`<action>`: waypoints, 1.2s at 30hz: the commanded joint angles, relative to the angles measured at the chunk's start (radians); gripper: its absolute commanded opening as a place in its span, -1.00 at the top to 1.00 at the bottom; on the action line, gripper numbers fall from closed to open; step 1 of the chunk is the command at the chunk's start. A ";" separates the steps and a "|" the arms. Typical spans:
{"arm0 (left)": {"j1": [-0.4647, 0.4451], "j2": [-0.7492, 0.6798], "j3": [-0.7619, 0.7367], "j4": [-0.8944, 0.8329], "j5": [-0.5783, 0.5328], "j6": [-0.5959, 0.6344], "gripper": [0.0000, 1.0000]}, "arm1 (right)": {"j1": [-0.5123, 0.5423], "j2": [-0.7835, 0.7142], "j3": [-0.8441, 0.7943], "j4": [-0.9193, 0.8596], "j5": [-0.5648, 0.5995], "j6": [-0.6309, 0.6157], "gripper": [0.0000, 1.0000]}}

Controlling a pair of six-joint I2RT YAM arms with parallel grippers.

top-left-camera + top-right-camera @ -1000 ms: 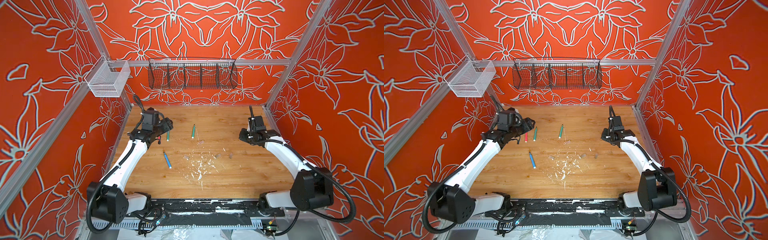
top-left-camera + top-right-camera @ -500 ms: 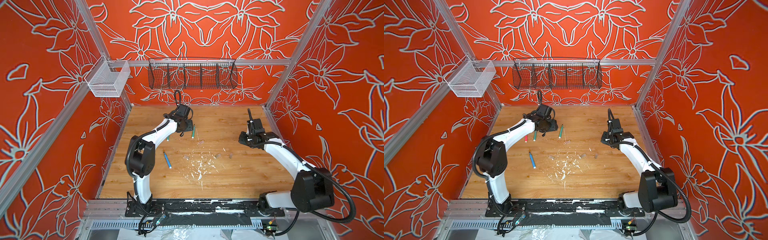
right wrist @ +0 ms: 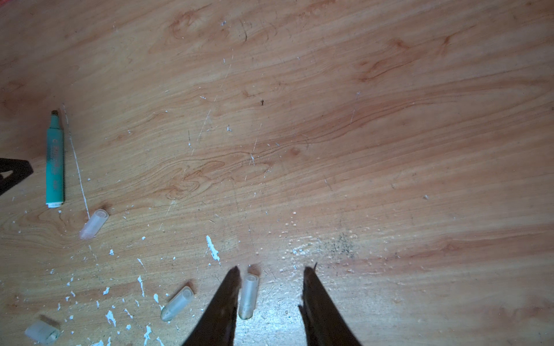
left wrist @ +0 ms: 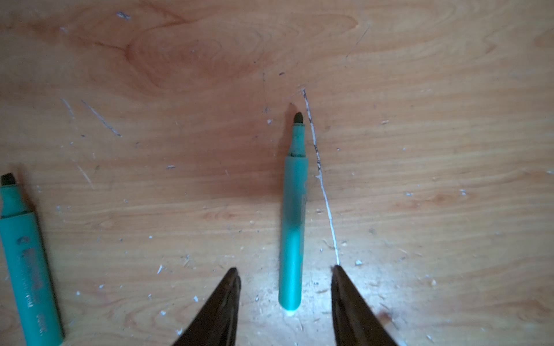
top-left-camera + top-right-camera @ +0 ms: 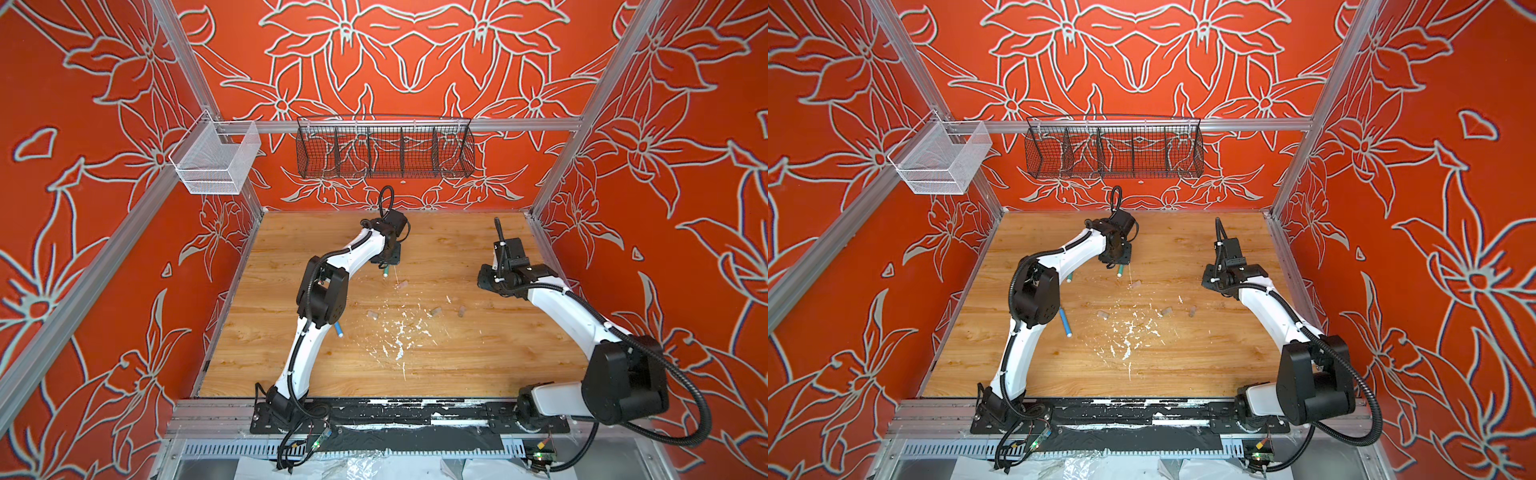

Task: Insert the pens into the pen caps
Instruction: 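Move the left gripper over the teal marker while the right gripper moves over the caps, then close the left gripper on the teal marker's capped end and lift it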

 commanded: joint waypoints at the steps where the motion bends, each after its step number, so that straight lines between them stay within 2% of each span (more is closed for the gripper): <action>1: -0.015 0.049 0.041 -0.103 -0.057 0.004 0.10 | 0.006 0.009 0.007 -0.020 0.005 -0.003 0.25; 18: -0.020 0.054 -0.040 -0.050 -0.021 -0.010 0.16 | 0.006 0.008 0.003 -0.026 -0.017 0.012 0.26; 21: -0.021 0.061 -0.045 -0.037 -0.020 -0.005 0.22 | 0.006 0.001 0.000 -0.026 -0.020 0.015 0.26; 28: -0.021 0.057 -0.048 -0.038 -0.031 0.015 0.56 | 0.007 -0.019 0.003 -0.041 -0.022 0.018 0.26; 36: -0.019 -0.058 -0.145 0.038 -0.008 0.073 0.83 | 0.010 -0.056 0.005 -0.035 -0.052 0.008 0.24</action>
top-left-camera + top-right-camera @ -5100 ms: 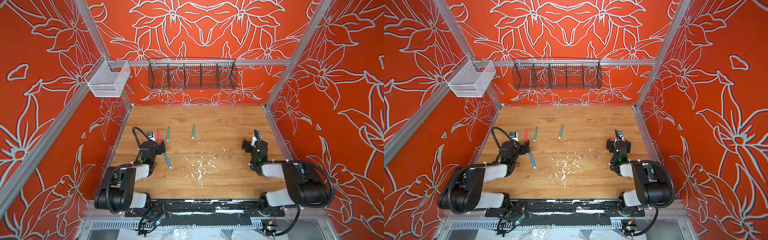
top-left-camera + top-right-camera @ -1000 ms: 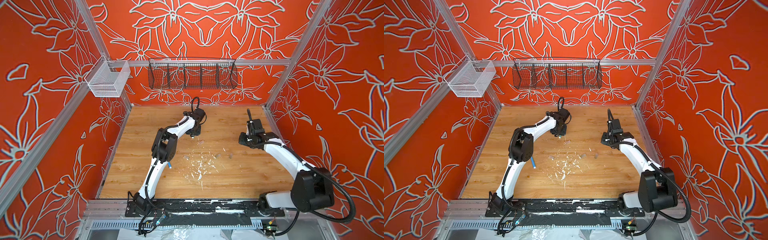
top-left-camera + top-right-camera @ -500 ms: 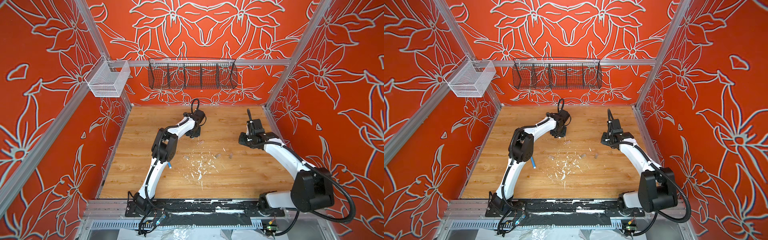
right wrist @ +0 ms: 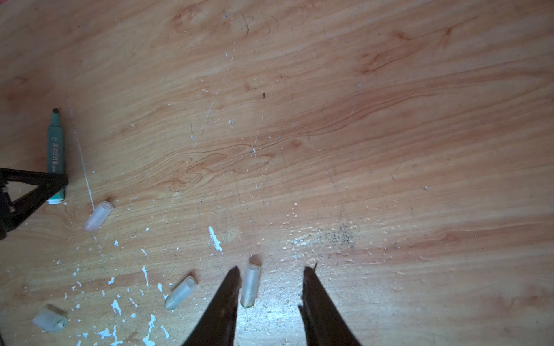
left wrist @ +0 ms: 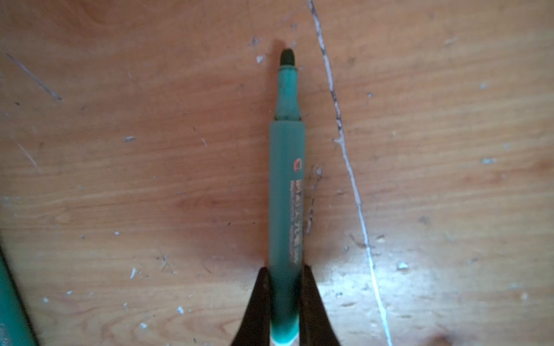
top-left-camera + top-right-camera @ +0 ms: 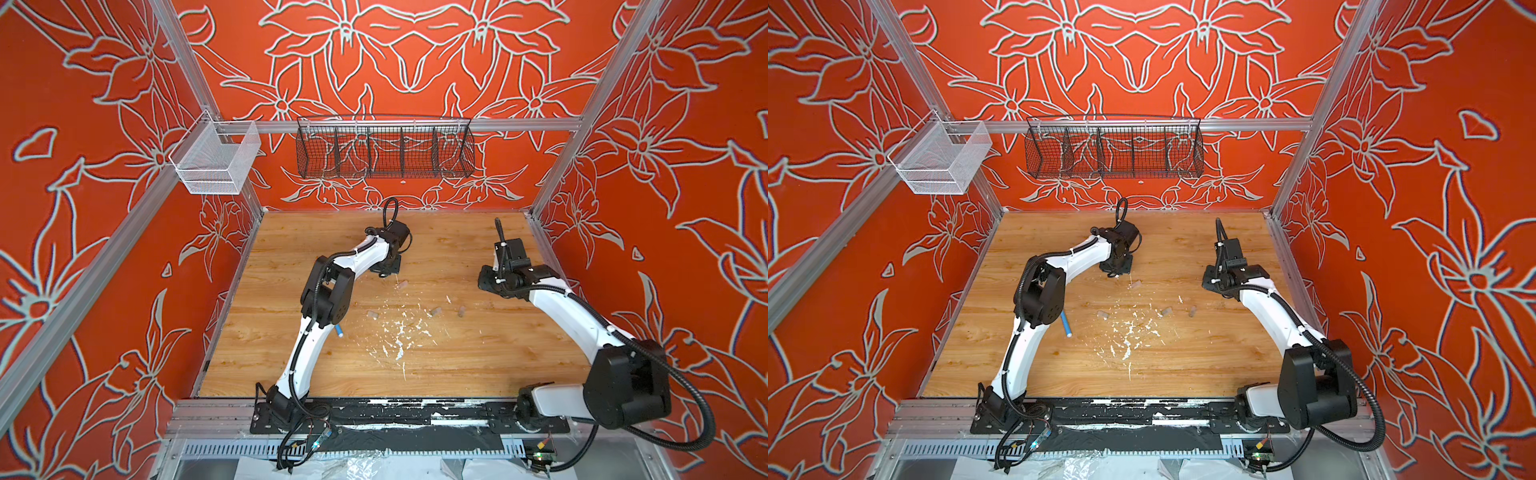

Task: Insert the pens into the pen caps
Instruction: 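Close the left gripper on the teal marker's capped end and lift it, then raise the teal marker upright with the left gripper, tip pointing up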

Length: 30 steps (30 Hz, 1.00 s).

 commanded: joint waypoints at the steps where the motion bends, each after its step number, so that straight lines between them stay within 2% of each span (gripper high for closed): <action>1: -0.003 -0.083 -0.058 0.027 0.023 0.026 0.84 | 0.010 -0.036 -0.003 0.019 -0.074 -0.024 0.17; 3: -0.003 -0.143 -0.127 0.086 0.036 0.029 0.85 | 0.011 -0.050 -0.030 0.088 -0.170 -0.055 0.09; 12: -0.009 -0.425 -0.479 0.393 0.142 0.009 0.83 | 0.028 -0.055 -0.058 0.261 -0.401 0.006 0.12; 23: -0.044 -0.692 -0.775 0.659 0.352 -0.001 0.81 | 0.159 0.071 0.036 0.381 -0.467 0.116 0.06; 30: -0.061 -0.771 -0.889 0.784 0.465 -0.038 0.80 | 0.225 0.154 0.088 0.482 -0.519 0.189 0.01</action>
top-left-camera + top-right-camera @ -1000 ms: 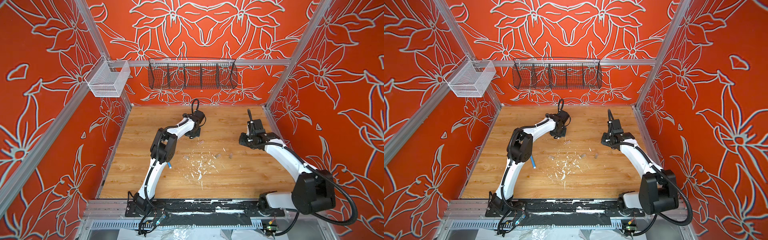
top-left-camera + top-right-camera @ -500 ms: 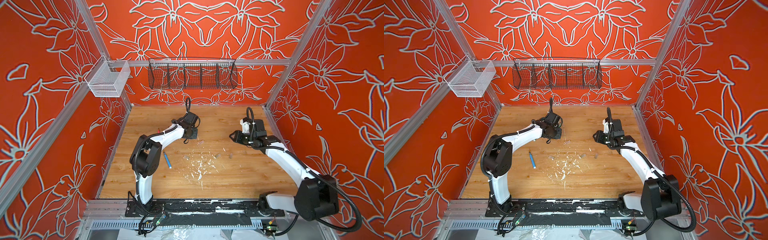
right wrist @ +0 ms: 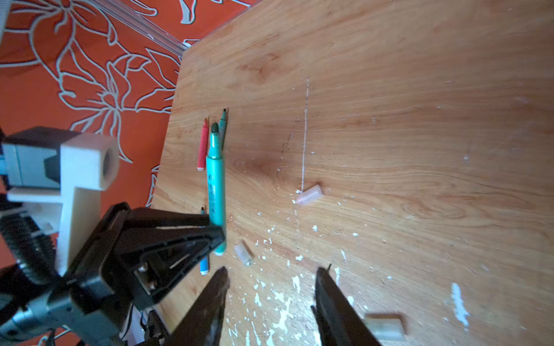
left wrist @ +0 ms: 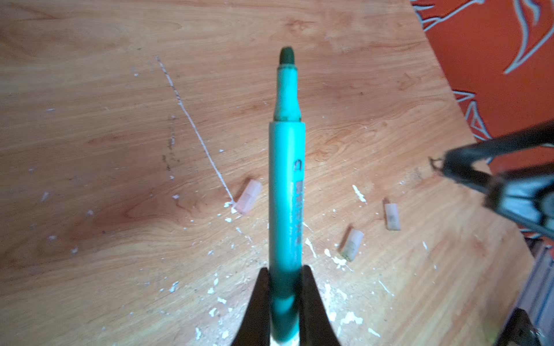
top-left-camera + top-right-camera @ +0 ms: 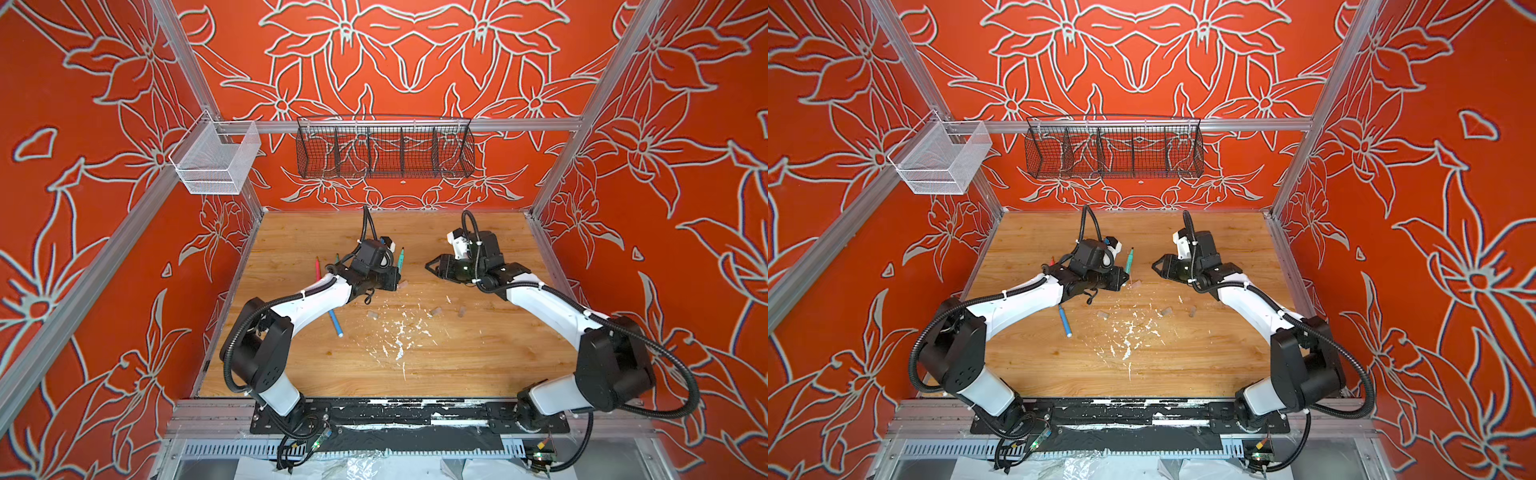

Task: Insert the pens into the pen caps
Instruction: 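Raise the teal marker upright with the left gripper, tip pointing up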

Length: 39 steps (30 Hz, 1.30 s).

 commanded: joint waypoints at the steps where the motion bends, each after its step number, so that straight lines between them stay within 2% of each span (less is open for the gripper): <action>1: -0.011 -0.037 -0.027 0.095 0.080 -0.026 0.80 | 0.033 0.034 0.052 0.078 -0.041 0.058 0.01; 12: -0.020 -0.058 -0.049 0.140 0.139 -0.037 0.80 | 0.098 0.119 0.109 0.108 -0.036 0.090 0.02; 19: -0.021 -0.063 -0.053 0.152 0.169 -0.038 0.80 | 0.111 0.151 0.132 0.111 -0.021 0.107 0.16; 23: -0.020 -0.062 -0.059 0.156 0.195 -0.036 0.80 | 0.112 0.158 0.139 0.118 -0.016 0.111 0.29; 26: -0.020 -0.063 -0.066 0.162 0.213 -0.033 0.80 | 0.113 0.163 0.142 0.121 -0.022 0.112 0.45; 29: -0.020 -0.069 -0.078 0.176 0.215 -0.035 0.80 | 0.115 0.159 0.138 0.126 -0.026 0.113 0.74; 30: -0.020 -0.073 -0.085 0.185 0.215 -0.039 0.74 | 0.115 0.156 0.135 0.128 -0.028 0.114 0.87; 31: -0.020 -0.078 -0.095 0.199 0.215 -0.042 0.59 | 0.117 0.151 0.132 0.129 -0.027 0.116 0.96; 35: -0.020 -0.096 -0.149 0.287 0.224 -0.069 0.08 | 0.120 0.121 0.093 0.164 -0.020 0.142 1.00; 39: -0.017 -0.108 -0.235 0.483 0.243 -0.119 0.01 | 0.124 0.088 0.058 0.183 -0.012 0.152 1.00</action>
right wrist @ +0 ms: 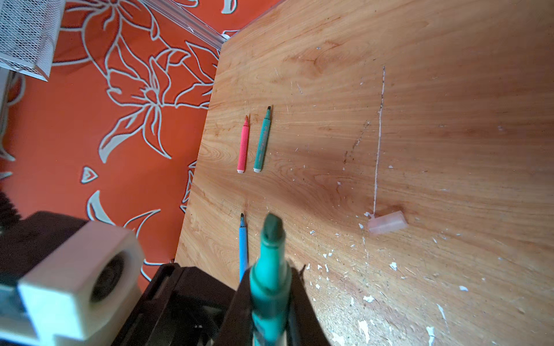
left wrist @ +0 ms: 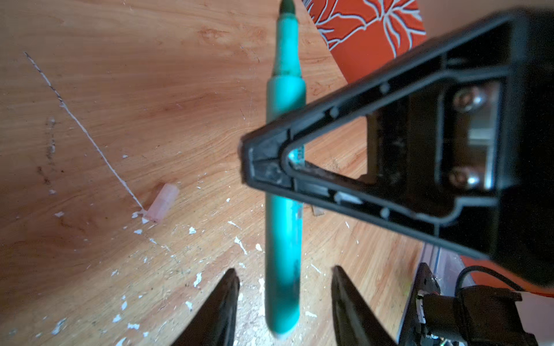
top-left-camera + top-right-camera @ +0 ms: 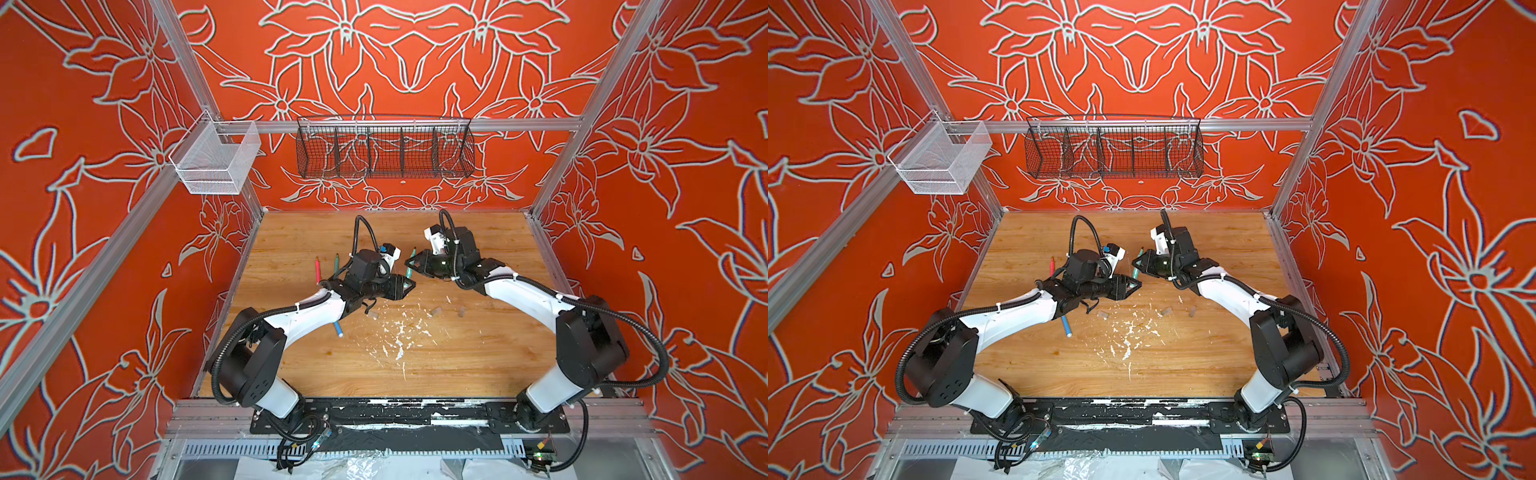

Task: Insert the pens into the pen caps
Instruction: 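Raise the teal marker upright with the left gripper, tip pointing up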

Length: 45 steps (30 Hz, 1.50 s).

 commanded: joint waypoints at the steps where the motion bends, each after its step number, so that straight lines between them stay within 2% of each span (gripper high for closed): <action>1: 0.000 -0.022 -0.056 0.225 0.043 -0.044 0.02 | 0.011 -0.046 -0.026 0.041 0.012 0.022 1.00; 4: 0.000 -0.013 -0.080 0.311 0.059 -0.050 0.01 | 0.014 -0.060 -0.038 0.040 0.016 0.018 1.00; 11: 0.007 0.009 -0.061 0.309 0.134 -0.037 0.05 | 0.023 -0.079 -0.055 0.052 0.016 0.009 1.00; 18: 0.021 0.051 -0.044 0.315 0.179 -0.071 0.36 | 0.028 -0.096 -0.068 0.082 0.014 0.020 1.00; 25: 0.048 0.041 -0.052 0.349 0.168 -0.116 0.97 | 0.036 -0.090 -0.078 0.095 0.011 0.034 1.00; 31: 0.055 0.014 -0.064 0.344 0.142 -0.107 1.00 | 0.035 -0.097 -0.081 0.099 0.008 0.036 1.00; 32: 0.055 0.011 -0.063 0.341 0.142 -0.101 1.00 | 0.035 -0.100 -0.080 0.097 0.009 0.037 0.97; 34: 0.055 0.006 -0.058 0.325 0.139 -0.088 1.00 | 0.036 -0.114 -0.079 0.093 0.012 0.032 0.62; 37: 0.055 -0.006 -0.033 0.261 0.100 -0.050 1.00 | 0.036 -0.154 -0.061 0.046 0.040 0.017 0.36; 41: 0.055 -0.032 0.011 0.175 0.010 0.015 1.00 | 0.034 -0.234 -0.025 -0.050 0.119 0.005 0.22; 43: 0.053 -0.049 0.032 0.162 -0.027 0.074 1.00 | 0.034 -0.277 0.015 -0.158 0.169 -0.044 0.16; 45: 0.052 -0.073 0.042 0.153 -0.065 0.125 1.00 | 0.034 -0.315 0.045 -0.281 0.271 -0.096 0.12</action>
